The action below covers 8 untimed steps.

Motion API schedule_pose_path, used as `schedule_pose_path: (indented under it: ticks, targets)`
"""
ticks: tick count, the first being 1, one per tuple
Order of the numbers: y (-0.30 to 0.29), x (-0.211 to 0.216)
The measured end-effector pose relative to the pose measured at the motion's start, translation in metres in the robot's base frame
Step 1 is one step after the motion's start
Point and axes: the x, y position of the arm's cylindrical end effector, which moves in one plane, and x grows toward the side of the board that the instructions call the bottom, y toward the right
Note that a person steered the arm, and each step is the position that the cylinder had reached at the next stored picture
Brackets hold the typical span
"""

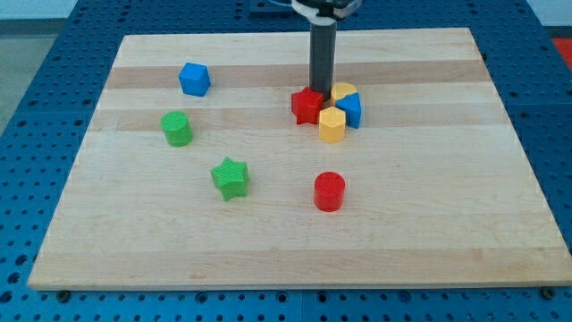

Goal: Slide the red star along with green star towards the bottom left

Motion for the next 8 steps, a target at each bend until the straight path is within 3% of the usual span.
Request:
schedule_pose_path:
  ticks: [3,8]
  targets:
    - [-0.066,0.056]
    - [-0.085,0.139]
